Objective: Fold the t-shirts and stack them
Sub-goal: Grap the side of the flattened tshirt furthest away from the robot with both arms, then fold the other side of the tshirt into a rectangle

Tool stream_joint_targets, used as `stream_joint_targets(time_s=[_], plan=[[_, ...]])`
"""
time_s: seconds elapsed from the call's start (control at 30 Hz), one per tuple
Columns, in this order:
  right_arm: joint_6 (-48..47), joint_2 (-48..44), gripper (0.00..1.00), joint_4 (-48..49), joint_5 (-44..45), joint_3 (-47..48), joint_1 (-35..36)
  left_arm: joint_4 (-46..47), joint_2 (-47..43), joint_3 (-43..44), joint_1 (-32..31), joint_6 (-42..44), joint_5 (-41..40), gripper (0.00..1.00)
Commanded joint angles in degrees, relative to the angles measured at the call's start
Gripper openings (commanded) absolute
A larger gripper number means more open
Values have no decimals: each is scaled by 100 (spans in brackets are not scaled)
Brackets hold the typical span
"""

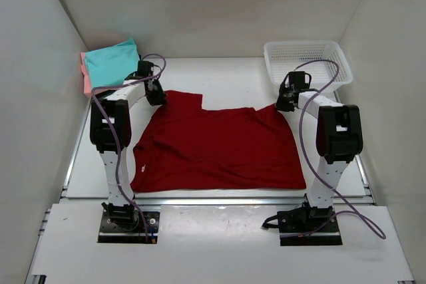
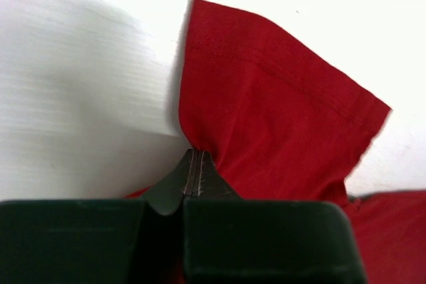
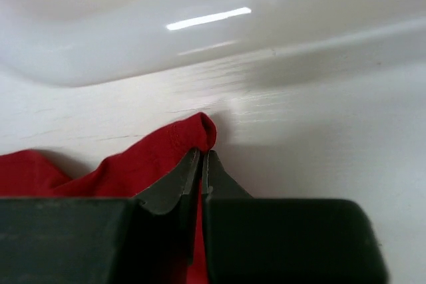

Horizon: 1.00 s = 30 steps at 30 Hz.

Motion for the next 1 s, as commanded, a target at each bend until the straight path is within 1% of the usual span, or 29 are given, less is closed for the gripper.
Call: stream_joint_targets(time_s=[0.0, 0.13, 0.3, 0.4, 0.53, 0.6, 0.73, 0.77, 0.93, 0.97], plan=[[-236, -631, 1, 282, -48, 45, -24, 102, -770, -54, 29, -43, 272, 0], [-438, -1114, 0, 343, -197, -140, -94, 198, -1184, -466, 170, -43, 369, 0], [-395, -1765, 0, 335, -469, -772, -252, 190, -1930, -1055, 319, -8, 492, 0], [-289, -2291, 0, 352, -645, -1298, -542, 181, -2413, -1669, 380, -34, 553, 0], [-324, -2916, 0, 326, -768, -2045, -700, 146, -3072, -2189, 284, 53, 527, 0], [-341, -3311, 1, 265, -812, -2275, -744, 155, -3328, -2478, 267, 54, 527, 0], [-359, -3961, 0, 71, -830, -2758, -850, 23, -3960, -2787, 240, 88, 422, 0], [-342, -4006, 0, 1, -804, -2933, -876, -38, -4153, -2883, 249, 106, 413, 0], [-359, -4604, 0, -201, -830, -3260, -859, -345, -4945, -3384, 187, 194, 167, 0], [-316, -4674, 0, -271, -795, -3356, -876, -442, -5077, -3437, 231, 55, 202, 0]])
